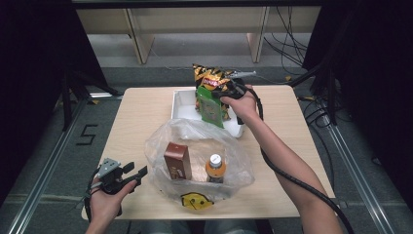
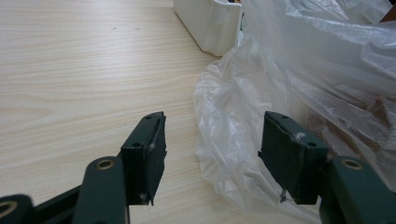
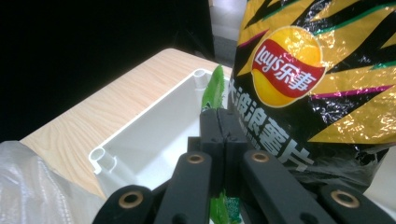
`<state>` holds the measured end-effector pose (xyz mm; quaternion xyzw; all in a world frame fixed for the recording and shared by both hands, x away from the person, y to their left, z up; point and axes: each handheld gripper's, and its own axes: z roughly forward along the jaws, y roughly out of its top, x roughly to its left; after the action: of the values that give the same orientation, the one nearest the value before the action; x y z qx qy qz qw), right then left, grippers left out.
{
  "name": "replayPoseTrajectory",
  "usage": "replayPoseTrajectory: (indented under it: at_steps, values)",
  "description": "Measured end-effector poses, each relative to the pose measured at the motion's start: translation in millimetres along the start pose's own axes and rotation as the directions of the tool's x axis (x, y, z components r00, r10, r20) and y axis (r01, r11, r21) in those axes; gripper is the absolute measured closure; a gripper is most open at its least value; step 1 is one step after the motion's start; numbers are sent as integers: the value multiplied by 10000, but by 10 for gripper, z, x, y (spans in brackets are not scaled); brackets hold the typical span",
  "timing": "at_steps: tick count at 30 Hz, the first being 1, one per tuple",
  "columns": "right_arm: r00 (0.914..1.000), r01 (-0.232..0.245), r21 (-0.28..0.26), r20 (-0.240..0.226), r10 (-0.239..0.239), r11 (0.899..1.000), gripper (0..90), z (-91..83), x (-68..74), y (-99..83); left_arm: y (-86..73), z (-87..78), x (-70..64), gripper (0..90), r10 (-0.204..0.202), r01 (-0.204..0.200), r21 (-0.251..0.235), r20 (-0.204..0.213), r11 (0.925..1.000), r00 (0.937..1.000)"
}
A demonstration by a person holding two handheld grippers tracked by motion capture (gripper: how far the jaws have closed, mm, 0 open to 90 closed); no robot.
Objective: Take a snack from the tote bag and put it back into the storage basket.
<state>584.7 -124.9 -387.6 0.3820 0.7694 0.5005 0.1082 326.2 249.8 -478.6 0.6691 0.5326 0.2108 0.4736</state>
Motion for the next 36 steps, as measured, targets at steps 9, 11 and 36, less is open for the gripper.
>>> replayPoseTrajectory:
  at_steps: [9,11,36]
  values:
    - [9997,64,30,244,-64,10000,900,36,-60,-72,-1,-1,1,398,-68,68,-10,21,10000,10000]
    - [9994,114,-25,326,-114,9999,900,32,-77,-82,-1,2,2,398,-100,100,-11,11,9999,9999]
    - [9845,1194,155,1274,-1204,9927,642,-39,-91,-73,1,-4,-12,398,4,-4,91,-50,10000,10000]
